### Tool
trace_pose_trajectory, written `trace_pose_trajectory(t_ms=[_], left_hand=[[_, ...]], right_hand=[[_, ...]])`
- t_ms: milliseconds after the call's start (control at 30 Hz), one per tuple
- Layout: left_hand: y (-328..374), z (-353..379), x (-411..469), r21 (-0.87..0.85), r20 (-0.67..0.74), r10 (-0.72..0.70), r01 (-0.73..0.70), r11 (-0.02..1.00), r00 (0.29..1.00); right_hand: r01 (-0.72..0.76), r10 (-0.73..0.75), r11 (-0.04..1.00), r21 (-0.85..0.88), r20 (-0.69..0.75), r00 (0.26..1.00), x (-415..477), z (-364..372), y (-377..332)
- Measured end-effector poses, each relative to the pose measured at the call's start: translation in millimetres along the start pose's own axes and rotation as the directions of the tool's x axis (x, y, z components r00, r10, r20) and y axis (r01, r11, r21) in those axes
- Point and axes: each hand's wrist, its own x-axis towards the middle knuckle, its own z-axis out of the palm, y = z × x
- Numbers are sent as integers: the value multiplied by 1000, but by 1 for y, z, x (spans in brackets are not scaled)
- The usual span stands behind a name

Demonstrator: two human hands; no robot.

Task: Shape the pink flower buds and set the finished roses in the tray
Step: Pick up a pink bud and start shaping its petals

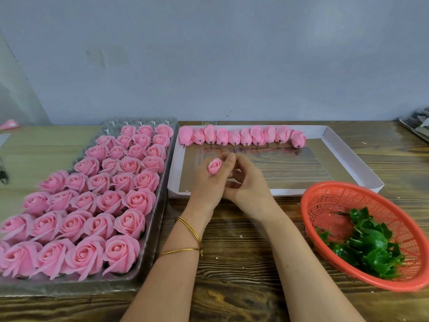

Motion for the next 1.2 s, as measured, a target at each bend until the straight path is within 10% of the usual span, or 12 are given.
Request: trace_pose_trajectory(t_ms=[1200], left_hand=[[5, -3, -3, 150, 72, 141, -150, 977, 987]], right_hand=[[-11, 9, 998, -69, -28, 1000, 0, -4, -1]])
